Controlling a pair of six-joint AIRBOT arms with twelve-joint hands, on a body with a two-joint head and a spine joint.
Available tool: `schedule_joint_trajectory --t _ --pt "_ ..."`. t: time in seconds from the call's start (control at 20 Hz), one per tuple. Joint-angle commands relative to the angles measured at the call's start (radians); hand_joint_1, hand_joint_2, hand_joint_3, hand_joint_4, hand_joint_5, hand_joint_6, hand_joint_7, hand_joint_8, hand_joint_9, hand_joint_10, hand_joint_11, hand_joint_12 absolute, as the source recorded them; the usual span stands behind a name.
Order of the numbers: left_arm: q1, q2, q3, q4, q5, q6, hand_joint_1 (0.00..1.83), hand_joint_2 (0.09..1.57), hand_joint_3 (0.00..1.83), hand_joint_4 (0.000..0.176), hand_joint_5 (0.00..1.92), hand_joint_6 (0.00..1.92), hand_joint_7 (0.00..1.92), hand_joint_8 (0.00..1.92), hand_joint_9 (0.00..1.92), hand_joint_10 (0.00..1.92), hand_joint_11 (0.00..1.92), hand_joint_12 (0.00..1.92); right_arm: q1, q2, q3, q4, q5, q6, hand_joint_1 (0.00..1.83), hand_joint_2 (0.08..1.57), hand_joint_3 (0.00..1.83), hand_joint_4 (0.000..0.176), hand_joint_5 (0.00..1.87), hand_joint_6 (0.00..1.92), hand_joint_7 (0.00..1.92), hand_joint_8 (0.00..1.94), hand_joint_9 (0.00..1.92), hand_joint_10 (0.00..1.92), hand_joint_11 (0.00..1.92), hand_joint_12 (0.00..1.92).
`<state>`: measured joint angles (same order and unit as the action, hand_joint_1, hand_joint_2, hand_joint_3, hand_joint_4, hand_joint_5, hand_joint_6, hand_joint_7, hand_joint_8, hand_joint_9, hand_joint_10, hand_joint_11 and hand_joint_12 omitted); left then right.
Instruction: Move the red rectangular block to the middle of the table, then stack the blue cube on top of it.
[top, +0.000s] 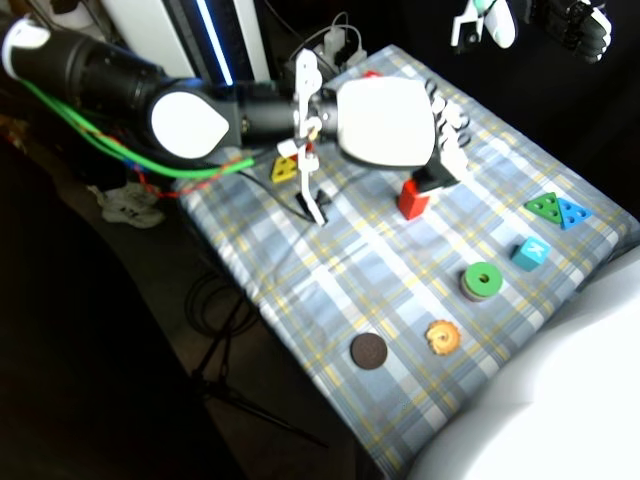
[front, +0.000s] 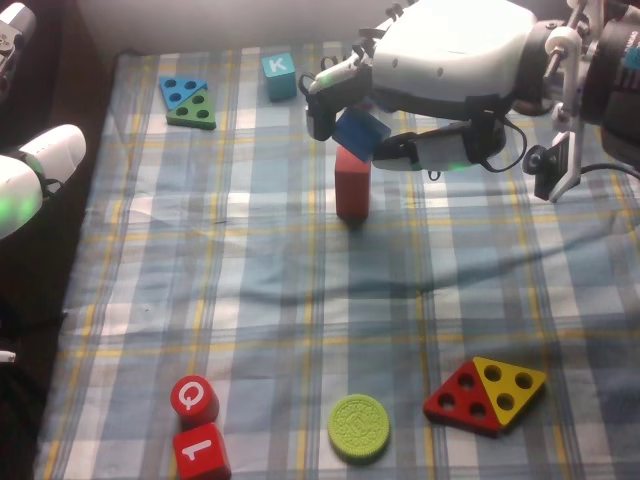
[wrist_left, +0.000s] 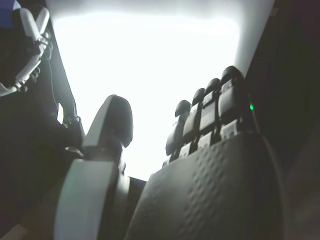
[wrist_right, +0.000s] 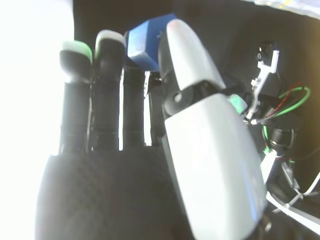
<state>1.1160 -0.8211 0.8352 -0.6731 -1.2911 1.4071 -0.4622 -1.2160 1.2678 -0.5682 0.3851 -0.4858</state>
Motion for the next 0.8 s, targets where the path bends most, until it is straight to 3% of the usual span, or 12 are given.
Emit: schedule_joint_trajectory --t 0.0,0.05,0.1,0.2,0.25,0.3,0.35,0.45,0.5,0.55,0.6,0.75 --pt "-0.003 -0.003 0.007 0.027 -0.117 -0.012 0.86 1.40 0.00 0.063 0.04 0.00 0.00 0.00 0.00 0.00 0.00 0.00 0.008 -0.005 0.001 0.030 0.102 0.002 1.15 1.33 0.00 0.000 0.54 1.40 0.67 1.72 0.43 1.71 0.36 1.92" --pt "-0.003 -0.003 0.007 0.027 -0.118 -0.013 0.88 1.40 0.00 0.062 0.04 0.00 0.00 0.00 0.00 0.00 0.00 0.00 0.006 -0.006 0.002 0.032 0.101 0.002 1.17 1.32 0.00 0.000 0.53 1.36 0.72 1.67 0.59 1.77 0.56 1.92" --pt "-0.003 -0.003 0.007 0.027 -0.119 -0.013 0.88 1.40 0.00 0.071 0.04 0.00 0.00 0.00 0.00 0.00 0.00 0.00 0.003 -0.008 0.004 0.033 0.099 0.002 1.19 1.29 0.00 0.000 0.64 1.23 0.74 1.66 0.66 1.77 0.63 1.92" --pt "-0.003 -0.004 0.007 0.026 -0.121 -0.014 0.88 1.40 0.00 0.068 0.04 0.00 0.00 0.00 0.00 0.00 0.00 0.00 -0.004 -0.014 0.007 0.036 0.096 0.002 1.20 1.27 0.00 0.000 0.72 1.13 0.72 1.67 0.65 1.79 0.62 1.92" --pt "-0.002 -0.004 0.007 0.026 -0.122 -0.015 0.88 1.40 0.00 0.073 0.04 0.00 0.00 0.00 0.00 0.00 0.00 0.00 -0.007 -0.017 0.009 0.037 0.094 0.002 1.21 1.24 0.00 0.000 0.71 1.15 0.80 1.55 0.66 1.69 0.57 1.92" --pt "-0.002 -0.004 0.007 0.026 -0.122 -0.015 0.89 1.40 0.00 0.072 0.04 0.00 0.00 0.00 0.00 0.00 0.00 0.00 -0.008 -0.020 0.011 0.039 0.092 0.002 1.21 1.24 0.00 0.000 0.72 1.14 0.79 1.56 0.65 1.67 0.55 1.92" --pt "-0.002 -0.004 0.007 0.026 -0.122 -0.016 0.89 1.40 0.00 0.073 0.04 0.00 0.00 0.00 0.00 0.00 0.00 0.00 -0.009 -0.024 0.016 0.040 0.088 0.002 1.17 1.24 0.00 0.000 0.75 1.23 0.78 1.47 0.59 1.54 0.30 1.91" --pt "-0.001 -0.005 0.008 0.026 -0.122 -0.017 0.88 1.40 0.00 0.079 0.04 0.00 0.00 0.00 0.00 0.00 0.00 0.00 -0.011 -0.031 0.022 0.044 0.086 0.002 1.16 1.24 0.00 0.000 0.72 1.33 0.79 1.39 0.61 1.42 0.30 1.85" --pt "-0.001 -0.006 0.008 0.026 -0.122 -0.018 0.89 1.40 0.00 0.073 0.04 0.00 0.00 0.00 0.00 0.00 0.00 0.00 -0.011 -0.036 0.026 0.046 0.085 0.002 1.16 1.24 0.00 0.004 0.75 1.39 0.76 1.32 0.58 1.29 0.19 1.79" --pt "-0.001 -0.007 0.008 0.026 -0.122 -0.019 0.92 1.40 0.00 0.065 0.05 0.00 0.00 0.00 0.00 0.00 0.00 0.00 -0.010 -0.038 0.031 0.046 0.084 0.002 1.16 1.24 0.00 0.000 0.73 1.33 0.78 1.38 0.60 1.27 0.21 1.76" --pt "-0.001 -0.007 0.009 0.026 -0.122 -0.019 0.92 1.40 0.00 0.067 0.04 0.00 0.00 0.00 0.00 0.00 0.00 0.00 -0.010 -0.041 0.037 0.047 0.081 0.002 1.16 1.24 0.00 0.000 0.78 1.21 0.73 1.50 0.51 1.28 0.07 1.79" --pt "-0.001 -0.007 0.009 0.026 -0.122 -0.021 0.91 1.40 0.00 0.070 0.04 0.00 0.00 0.00 0.00 0.00 0.00 0.00 -0.010 -0.052 0.047 0.047 0.071 0.002 1.19 1.24 0.00 0.000 0.84 1.08 0.69 1.58 0.41 1.31 0.00 1.77"
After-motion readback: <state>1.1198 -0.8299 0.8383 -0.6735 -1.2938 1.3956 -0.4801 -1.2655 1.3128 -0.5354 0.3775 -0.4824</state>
